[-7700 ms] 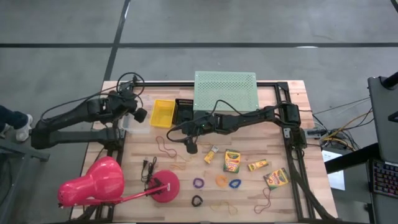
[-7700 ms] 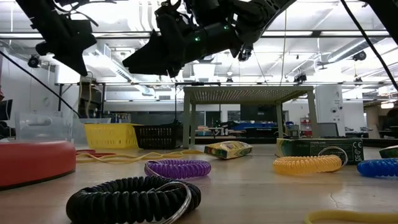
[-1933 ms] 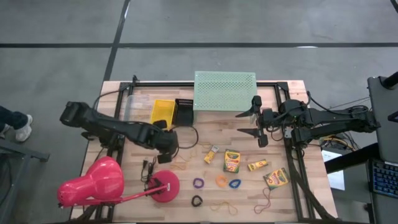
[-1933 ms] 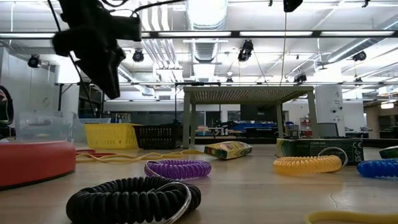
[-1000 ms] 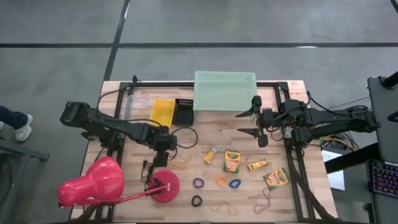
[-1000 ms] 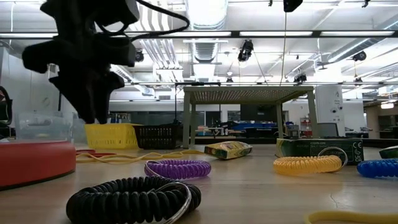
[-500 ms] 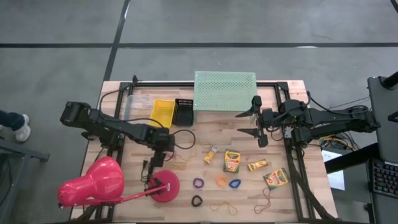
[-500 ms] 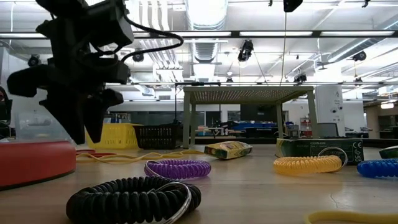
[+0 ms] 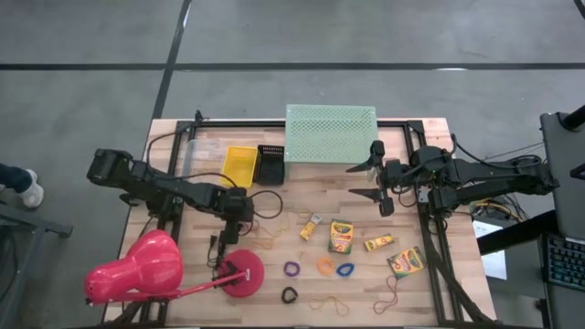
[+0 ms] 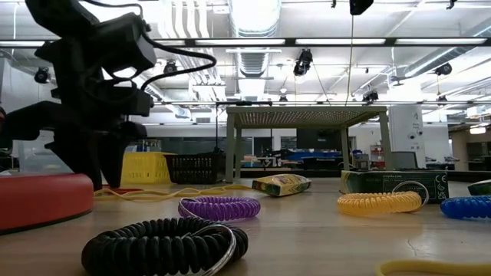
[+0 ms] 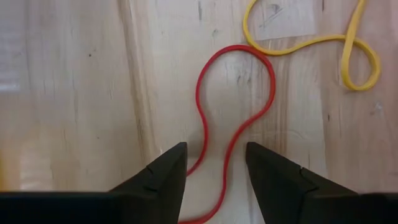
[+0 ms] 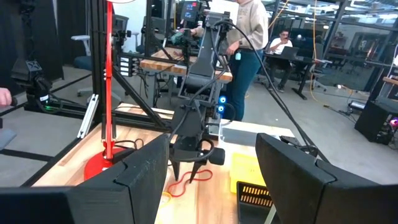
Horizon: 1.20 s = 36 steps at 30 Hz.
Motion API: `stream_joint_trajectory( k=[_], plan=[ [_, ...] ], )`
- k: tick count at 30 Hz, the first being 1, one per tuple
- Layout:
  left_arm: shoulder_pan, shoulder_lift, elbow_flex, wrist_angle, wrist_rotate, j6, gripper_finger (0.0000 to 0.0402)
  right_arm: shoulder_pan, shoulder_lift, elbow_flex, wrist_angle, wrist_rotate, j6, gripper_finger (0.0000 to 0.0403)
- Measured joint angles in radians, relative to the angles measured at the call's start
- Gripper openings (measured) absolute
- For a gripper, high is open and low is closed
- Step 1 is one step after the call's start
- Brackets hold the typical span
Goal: Pick & Place Office Desk Supplies
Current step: Put the red rubber band into the transparent bin
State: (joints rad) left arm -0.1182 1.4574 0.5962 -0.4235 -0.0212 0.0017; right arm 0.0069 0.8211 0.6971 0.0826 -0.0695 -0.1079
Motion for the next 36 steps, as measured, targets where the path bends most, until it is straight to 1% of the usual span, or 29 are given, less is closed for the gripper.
stream_joint_trajectory(
  k=[4, 7, 11, 17, 24, 27, 36],
  plan=[
    [0.0, 0.0, -0.005, 0.009, 0.001, 0.0, 0.0156, 0.0, 0.0, 0.0, 0.0, 0.0, 0.0, 0.0238],
    [-0.001, 0.0, -0.006, 0.009, 0.003, 0.0, 0.0132, 0.0, 0.0, 0.0, 0.0, 0.0, 0.0, 0.0238],
    [-0.001, 0.001, -0.007, 0.013, 0.006, 0.0, 0.009, 0.0, 0.0, 0.0, 0.0, 0.0, 0.0, 0.0238],
    [-0.001, 0.002, -0.007, 0.026, -0.002, 0.0, 0.0012, 0.0, 0.0, 0.0, 0.0, 0.0, 0.0, 0.0238],
    [-0.001, -0.001, -0.003, 0.022, -0.005, 0.002, 0.0004, 0.0, 0.0, 0.0, 0.0, 0.0, 0.0, 0.0238],
    [0.0, -0.015, 0.015, -0.018, -0.026, 0.002, 0.0003, 0.0, 0.0, 0.0, 0.0, 0.0, 0.0, 0.0238],
    [0.001, -0.127, 0.141, -0.165, -0.058, -0.018, 0.0002, 0.0, 0.0, 0.0, 0.0, 0.0, 0.0, 0.0238]
  ],
)
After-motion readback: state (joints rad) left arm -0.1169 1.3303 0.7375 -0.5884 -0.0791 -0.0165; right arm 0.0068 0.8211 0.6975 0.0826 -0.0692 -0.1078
